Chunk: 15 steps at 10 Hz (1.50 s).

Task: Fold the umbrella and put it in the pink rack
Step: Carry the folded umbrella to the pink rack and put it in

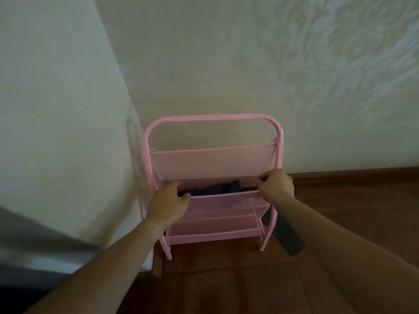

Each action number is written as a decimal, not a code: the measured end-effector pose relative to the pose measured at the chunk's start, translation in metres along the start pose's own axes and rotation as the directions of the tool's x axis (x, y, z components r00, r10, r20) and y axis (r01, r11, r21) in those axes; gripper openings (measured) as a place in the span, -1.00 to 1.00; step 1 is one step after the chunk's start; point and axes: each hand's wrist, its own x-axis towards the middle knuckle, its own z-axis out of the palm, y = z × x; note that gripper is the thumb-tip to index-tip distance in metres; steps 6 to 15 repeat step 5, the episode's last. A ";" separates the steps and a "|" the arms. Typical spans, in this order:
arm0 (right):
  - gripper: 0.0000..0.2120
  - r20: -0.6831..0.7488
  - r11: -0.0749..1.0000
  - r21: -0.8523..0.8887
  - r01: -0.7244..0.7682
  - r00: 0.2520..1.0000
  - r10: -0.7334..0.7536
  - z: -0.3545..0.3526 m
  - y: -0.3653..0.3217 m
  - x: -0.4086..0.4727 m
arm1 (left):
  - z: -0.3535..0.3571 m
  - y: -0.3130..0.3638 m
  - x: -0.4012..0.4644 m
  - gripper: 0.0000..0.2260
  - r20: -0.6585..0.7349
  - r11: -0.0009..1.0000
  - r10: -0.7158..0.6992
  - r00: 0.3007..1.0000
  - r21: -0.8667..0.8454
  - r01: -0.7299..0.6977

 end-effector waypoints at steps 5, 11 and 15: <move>-0.92 0.187 0.898 -0.285 0.335 0.938 -0.291 0.017 -0.011 -0.042 | -0.002 0.020 -0.015 -0.51 0.197 0.933 0.048 0.979 0.340 -0.114; -0.92 0.187 0.898 -0.285 0.335 0.938 -0.291 0.017 -0.011 -0.042 | -0.002 0.020 -0.015 -0.51 0.197 0.933 0.048 0.979 0.340 -0.114; -0.92 0.187 0.898 -0.285 0.335 0.938 -0.291 0.017 -0.011 -0.042 | -0.002 0.020 -0.015 -0.51 0.197 0.933 0.048 0.979 0.340 -0.114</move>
